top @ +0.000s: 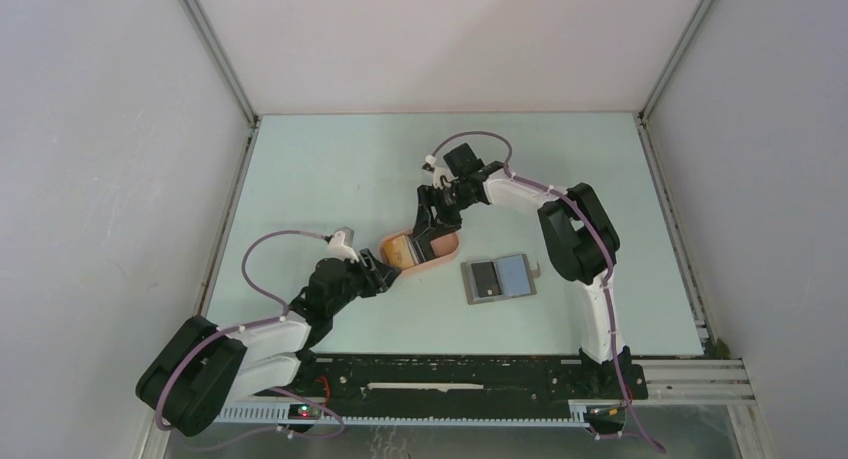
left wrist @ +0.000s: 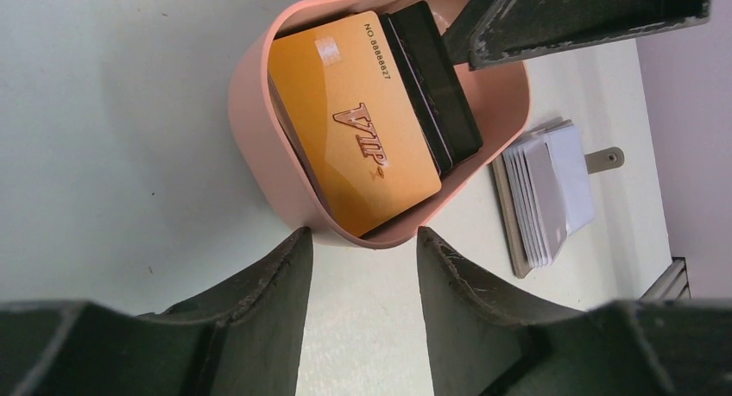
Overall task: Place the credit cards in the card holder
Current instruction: Pick up the credit card from the storage box.
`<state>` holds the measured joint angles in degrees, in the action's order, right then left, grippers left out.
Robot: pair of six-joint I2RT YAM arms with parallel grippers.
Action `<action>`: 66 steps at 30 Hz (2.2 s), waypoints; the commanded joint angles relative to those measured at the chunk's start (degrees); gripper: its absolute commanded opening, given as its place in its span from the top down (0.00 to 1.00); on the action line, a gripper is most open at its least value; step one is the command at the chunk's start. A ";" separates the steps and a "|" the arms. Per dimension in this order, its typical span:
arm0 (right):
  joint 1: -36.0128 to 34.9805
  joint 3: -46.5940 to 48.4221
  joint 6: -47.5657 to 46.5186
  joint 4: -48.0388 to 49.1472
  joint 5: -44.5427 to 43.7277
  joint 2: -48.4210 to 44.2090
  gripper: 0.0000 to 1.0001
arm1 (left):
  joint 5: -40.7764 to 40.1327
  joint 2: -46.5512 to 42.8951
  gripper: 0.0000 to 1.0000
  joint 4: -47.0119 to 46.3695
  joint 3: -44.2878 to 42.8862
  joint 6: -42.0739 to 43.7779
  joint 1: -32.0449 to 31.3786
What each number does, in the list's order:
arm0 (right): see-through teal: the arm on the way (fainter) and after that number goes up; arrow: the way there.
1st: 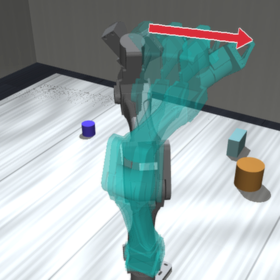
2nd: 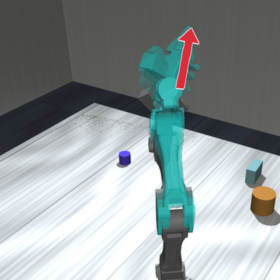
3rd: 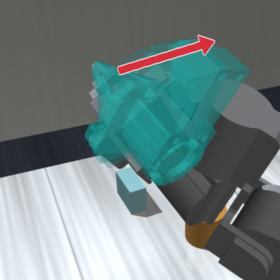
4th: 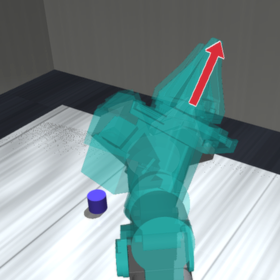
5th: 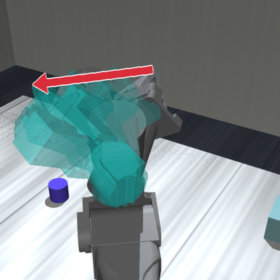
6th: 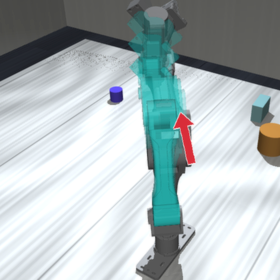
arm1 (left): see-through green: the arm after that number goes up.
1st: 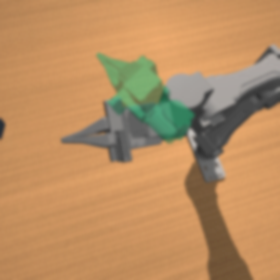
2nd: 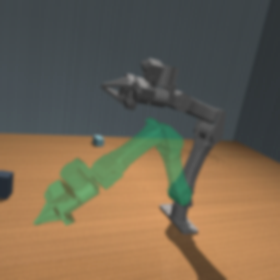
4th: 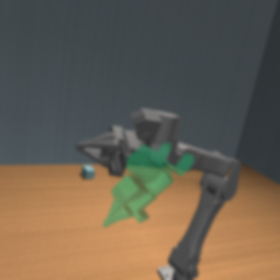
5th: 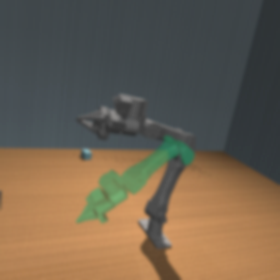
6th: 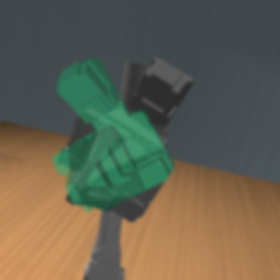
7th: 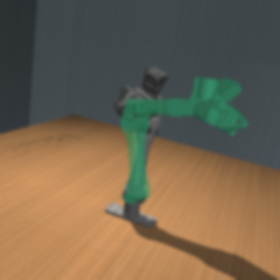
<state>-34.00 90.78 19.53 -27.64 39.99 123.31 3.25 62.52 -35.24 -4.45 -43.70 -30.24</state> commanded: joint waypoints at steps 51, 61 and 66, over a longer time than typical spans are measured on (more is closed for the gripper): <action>-0.87 4.05 -3.39 -7.12 7.85 -1.56 0.42 | 2.91 -0.21 0.48 -3.25 -0.43 -1.31 0.09; 1.30 3.53 -4.10 -7.76 9.17 -2.22 0.45 | 3.14 -0.22 0.48 -3.25 -0.61 -1.30 0.10; 2.23 3.26 -4.22 -7.90 9.58 -2.22 0.46 | 3.17 -0.21 0.48 -3.25 -0.80 -1.17 0.09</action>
<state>-32.58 92.47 16.58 -35.14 47.64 125.03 4.97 62.52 -35.11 -4.45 -44.18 -30.22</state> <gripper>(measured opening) 0.541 0.519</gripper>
